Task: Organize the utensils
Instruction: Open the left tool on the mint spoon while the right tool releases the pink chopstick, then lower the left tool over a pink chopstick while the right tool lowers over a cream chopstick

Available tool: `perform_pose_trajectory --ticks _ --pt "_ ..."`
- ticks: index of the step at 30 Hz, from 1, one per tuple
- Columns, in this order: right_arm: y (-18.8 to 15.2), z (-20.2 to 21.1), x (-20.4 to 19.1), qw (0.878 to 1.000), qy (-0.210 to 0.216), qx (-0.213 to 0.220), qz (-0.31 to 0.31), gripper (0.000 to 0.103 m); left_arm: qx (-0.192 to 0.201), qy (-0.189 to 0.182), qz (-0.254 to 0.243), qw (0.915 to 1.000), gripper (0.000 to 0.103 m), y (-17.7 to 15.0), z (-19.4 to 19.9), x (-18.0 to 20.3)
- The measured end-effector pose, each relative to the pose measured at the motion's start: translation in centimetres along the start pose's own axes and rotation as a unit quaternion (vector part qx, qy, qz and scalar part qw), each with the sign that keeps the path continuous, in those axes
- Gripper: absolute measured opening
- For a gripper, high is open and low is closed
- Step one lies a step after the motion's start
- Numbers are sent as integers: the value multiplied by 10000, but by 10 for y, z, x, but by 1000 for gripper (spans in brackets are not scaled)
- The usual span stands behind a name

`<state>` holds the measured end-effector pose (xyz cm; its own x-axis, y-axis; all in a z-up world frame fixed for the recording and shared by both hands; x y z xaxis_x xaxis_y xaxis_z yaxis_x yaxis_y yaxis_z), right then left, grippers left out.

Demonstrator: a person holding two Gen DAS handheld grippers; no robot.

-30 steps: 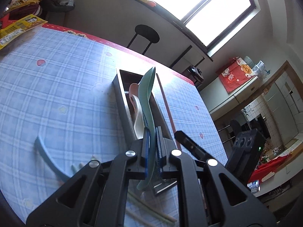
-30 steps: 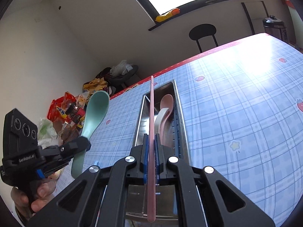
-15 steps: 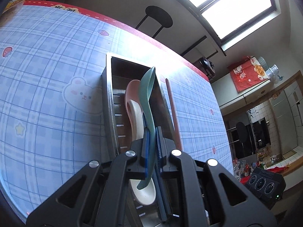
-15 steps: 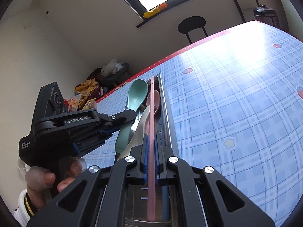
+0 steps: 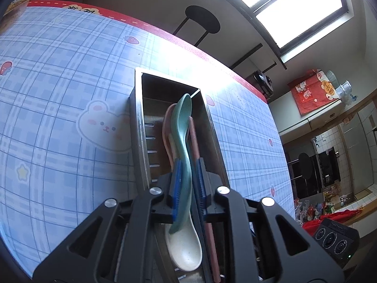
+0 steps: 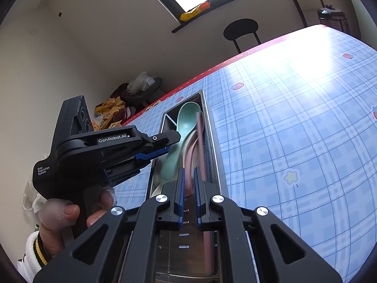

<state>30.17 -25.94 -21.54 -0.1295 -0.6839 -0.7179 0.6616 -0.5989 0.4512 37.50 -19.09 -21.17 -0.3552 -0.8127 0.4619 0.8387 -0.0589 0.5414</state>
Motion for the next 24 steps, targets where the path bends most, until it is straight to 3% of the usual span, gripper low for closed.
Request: perform_pose_trajectory --ticks 3,5,9,11,13,16,21,24 --pt "3 5 -2 9999 -14 87 66 11 212 -37 -88 9997 30 4 20 4" --pt "5 10 -5 9997 -43 211 146 23 423 118 -334 9985 36 7 42 7" --pt "8 21 -11 9970 -258 537 489 58 903 515 -819 9912 59 10 91 11" --pt "8 27 -15 9940 -388 741 704 73 1104 804 -1068 9849 65 7 114 13" --pt "8 31 -20 9906 -482 899 917 88 1257 1080 -1279 9778 92 -1 135 13" --pt "4 38 -25 9858 -579 1047 1179 97 1414 1429 -1569 9669 96 -17 159 14" --pt "-8 42 -35 9803 -614 1078 1538 97 1366 2039 -1917 9503 97 -56 184 9" --pt "-14 45 -39 9756 -690 1151 1738 97 1349 2223 -1929 9462 97 -84 197 -1"
Point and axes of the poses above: each gripper's, at about its wrist camera, not at the fingertips, and z roughly against the way its jaws point, x to its right, y to its top, the point moved 7 cm from there along -z, roughly the way its jaws point, and after that the axes turned 15 degrees about -z, right-handed, at the moved point
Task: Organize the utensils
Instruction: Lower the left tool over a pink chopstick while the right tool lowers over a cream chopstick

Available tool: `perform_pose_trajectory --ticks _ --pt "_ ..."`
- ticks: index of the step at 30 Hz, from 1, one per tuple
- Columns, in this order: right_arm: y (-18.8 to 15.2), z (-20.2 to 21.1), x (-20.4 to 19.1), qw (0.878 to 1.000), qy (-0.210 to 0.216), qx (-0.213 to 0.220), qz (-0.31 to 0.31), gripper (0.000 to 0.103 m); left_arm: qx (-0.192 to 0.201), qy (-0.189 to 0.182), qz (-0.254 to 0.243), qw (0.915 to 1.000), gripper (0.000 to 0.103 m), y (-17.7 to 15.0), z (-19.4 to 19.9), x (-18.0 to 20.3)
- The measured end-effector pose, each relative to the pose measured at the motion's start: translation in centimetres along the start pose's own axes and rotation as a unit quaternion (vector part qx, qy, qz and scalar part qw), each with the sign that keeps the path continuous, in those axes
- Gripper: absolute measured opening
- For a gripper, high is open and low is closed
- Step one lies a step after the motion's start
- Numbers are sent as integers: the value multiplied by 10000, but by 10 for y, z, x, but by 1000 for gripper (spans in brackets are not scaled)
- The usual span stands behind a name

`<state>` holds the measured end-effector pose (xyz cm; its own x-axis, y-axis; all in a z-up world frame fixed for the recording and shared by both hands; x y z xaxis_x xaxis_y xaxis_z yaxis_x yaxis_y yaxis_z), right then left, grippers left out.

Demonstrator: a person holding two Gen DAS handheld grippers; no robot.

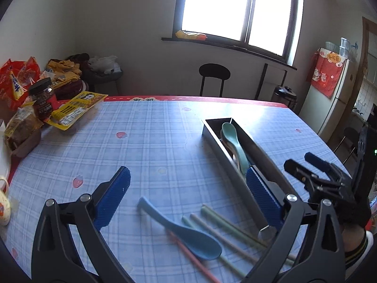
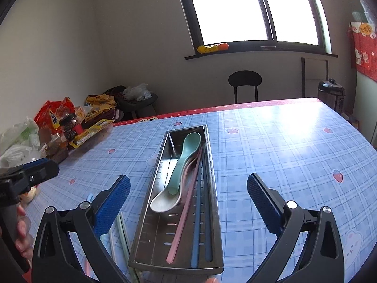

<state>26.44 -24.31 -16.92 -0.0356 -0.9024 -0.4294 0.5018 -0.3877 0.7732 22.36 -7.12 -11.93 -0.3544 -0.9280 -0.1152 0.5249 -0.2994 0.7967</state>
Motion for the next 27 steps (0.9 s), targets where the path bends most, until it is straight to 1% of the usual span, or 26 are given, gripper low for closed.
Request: perform_pose_trajectory --ticks 2,5,7,8,11,12,13,14,16,17,18,19,21,23,25,26,27 --pt "-3 2 -3 9999 7 -34 117 97 -69 112 75 9999 97 -18 10 -6" --pt "-7 5 -7 9997 25 -126 200 97 -149 241 337 9990 97 -47 24 -15" --pt "-14 9 -11 9992 146 -250 271 97 -178 145 448 9987 97 -64 33 -13" --pt "-19 11 -13 9985 229 -394 312 97 -217 76 461 9987 96 -73 37 -9" --pt "-35 19 -16 9966 345 -679 329 97 -387 -160 394 9983 94 -94 41 8" --pt "-42 23 -19 9954 415 -773 379 96 -432 -248 351 9981 86 -99 41 14" --pt "-48 26 -21 9939 500 -882 442 90 -496 -321 305 9978 76 -103 40 20" --pt "-54 29 -23 9921 561 -1000 503 84 -567 -379 265 9973 73 -106 38 25" --pt "-66 33 -24 9890 612 -1206 598 64 -589 -526 246 9966 65 -107 35 34" --pt "-72 35 -22 9877 612 -1292 630 61 -599 -579 242 9962 63 -108 34 38" --pt "-76 36 -21 9865 602 -1374 662 54 -628 -618 231 9958 59 -108 33 42" --pt "-80 38 -20 9852 610 -1443 692 44 -664 -675 211 9953 54 -109 31 46" --pt "-86 42 -18 9838 612 -1522 724 36 -752 -759 169 9941 53 -111 27 54" --pt "-91 46 -16 9831 622 -1553 746 30 -815 -794 138 9934 52 -113 24 60" --pt "-97 48 -18 9810 665 -1637 796 22 -888 -812 109 9927 52 -115 21 65" --pt "-100 49 -20 9799 685 -1670 848 20 -936 -822 106 9922 51 -116 20 67" --pt "-103 49 -23 9787 693 -1700 914 17 -973 -841 119 9916 48 -118 18 68"
Point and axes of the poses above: each gripper's, at about its wrist camera, not at the fingertips, and z roughly against the way its jaws point, x to its right, y to its top, the point moved 7 cm from there along -z, roughly the way its jaws point, and after that the axes turned 15 degrees about -z, right-handed, at the moved point
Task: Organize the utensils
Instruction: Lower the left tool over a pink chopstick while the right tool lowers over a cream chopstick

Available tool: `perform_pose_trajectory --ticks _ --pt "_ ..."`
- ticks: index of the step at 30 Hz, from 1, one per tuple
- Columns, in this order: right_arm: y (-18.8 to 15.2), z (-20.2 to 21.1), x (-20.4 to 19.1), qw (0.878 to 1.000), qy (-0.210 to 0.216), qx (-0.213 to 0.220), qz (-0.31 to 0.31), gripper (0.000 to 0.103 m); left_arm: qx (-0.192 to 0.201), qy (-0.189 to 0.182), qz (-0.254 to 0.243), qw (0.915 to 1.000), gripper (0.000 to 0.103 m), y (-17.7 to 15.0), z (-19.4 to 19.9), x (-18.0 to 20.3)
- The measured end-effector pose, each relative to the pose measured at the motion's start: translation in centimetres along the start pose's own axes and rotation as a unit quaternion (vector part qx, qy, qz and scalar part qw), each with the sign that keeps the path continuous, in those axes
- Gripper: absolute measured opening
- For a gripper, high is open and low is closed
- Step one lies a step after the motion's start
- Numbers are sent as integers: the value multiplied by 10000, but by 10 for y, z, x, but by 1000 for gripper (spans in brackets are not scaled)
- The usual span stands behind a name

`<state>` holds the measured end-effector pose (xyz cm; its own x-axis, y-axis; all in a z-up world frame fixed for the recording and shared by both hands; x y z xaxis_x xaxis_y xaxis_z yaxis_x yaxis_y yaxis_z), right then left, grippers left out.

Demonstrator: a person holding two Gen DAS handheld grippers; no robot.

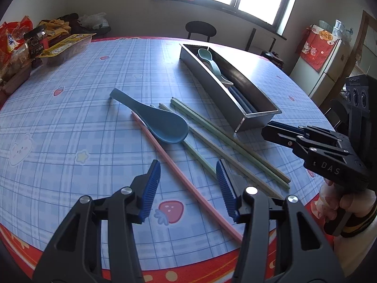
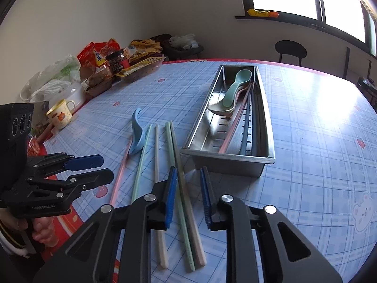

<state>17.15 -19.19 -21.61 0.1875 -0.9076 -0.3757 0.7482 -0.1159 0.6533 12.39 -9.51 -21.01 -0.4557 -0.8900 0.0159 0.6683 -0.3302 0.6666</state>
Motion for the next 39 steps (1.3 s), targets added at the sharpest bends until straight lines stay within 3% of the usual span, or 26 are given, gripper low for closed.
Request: perform_pose_trajectory --ticks 12,28,35,39 --pt "-9 -16 -1 9994 -150 -249 205 13 23 86 30 10000 40 -4 -4 -4" --pt "-13 -34 -2 9972 -374 -574 301 13 126 -312 251 9991 39 -12 -7 -7" --pt "-17 -38 -10 9938 -690 -556 668 13 146 -380 261 9988 39 -12 -7 -6" --pt "-21 -37 -18 9930 -608 -589 830 8 117 -382 238 9989 39 -13 -8 -6"
Point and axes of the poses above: each gripper's, at about its wrist camera, not at the fingertips, and z roughly against the way its jaws point, x to its right, y to its top, the point moved 7 cm from there along -z, roughly the way its jaws point, and after that the axes turned 15 degrees about -z, right-handed, at the moved point
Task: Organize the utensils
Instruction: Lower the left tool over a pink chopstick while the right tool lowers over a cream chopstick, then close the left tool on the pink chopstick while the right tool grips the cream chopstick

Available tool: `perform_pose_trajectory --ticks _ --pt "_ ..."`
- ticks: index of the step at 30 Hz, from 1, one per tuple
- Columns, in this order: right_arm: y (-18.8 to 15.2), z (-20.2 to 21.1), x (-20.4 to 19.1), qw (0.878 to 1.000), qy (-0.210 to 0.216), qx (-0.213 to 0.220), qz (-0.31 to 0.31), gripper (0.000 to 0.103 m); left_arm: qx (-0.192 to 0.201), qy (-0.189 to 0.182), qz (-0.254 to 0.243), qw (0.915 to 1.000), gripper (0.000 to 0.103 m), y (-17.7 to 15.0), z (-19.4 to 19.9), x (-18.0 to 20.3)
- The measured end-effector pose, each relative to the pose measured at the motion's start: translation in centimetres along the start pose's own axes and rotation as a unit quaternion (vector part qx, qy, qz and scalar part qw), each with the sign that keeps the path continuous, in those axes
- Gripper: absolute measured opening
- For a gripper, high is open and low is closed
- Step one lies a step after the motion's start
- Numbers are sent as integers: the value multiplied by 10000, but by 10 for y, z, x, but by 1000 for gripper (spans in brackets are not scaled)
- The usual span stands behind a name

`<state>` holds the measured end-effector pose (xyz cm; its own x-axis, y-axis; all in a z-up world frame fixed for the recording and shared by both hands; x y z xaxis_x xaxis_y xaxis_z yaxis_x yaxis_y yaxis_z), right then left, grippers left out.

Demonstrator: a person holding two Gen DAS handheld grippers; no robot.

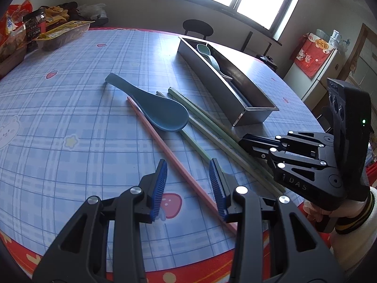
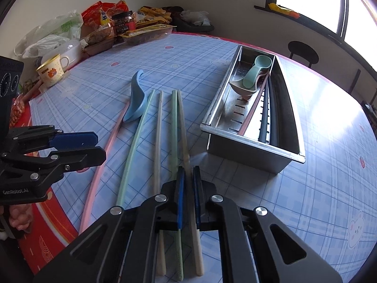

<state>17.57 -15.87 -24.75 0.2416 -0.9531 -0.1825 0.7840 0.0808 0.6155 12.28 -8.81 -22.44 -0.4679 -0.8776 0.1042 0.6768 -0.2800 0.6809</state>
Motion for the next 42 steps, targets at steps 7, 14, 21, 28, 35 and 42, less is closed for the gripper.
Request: perform_pose_trajectory --ticks 7,14,21,28,35,42 --pt "0 1 1 9999 90 -9 -72 8 -129 187 -131 9997 39 0 -5 5" --pt "0 3 2 9997 204 -30 -144 8 -302 580 -304 9974 40 0 -9 6" --pt "-1 4 4 9991 350 -58 -214 7 -428 845 -571 9939 42 0 -11 11" --pt "0 4 7 9987 424 -79 -276 7 -510 954 -751 9913 42 -1 -13 14" --pt "0 4 6 9984 469 -92 -312 7 -749 892 -1033 9878 28 0 -13 9" --pt "0 4 7 9979 522 -106 -356 7 -908 915 -869 9878 15 -7 -2 -21"
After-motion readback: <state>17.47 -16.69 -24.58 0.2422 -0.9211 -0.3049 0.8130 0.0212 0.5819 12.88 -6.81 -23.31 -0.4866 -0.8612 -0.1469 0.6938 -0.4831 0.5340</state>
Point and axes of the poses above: each gripper's, at about its wrist camera, not at the fingertips, and z roughly against the way its jaws point, x to its right, y to its top, the point moved 7 cm from there along -z, roughly the way its jaws point, and after that the axes turned 15 degrees about -z, right-handed, at the moved point
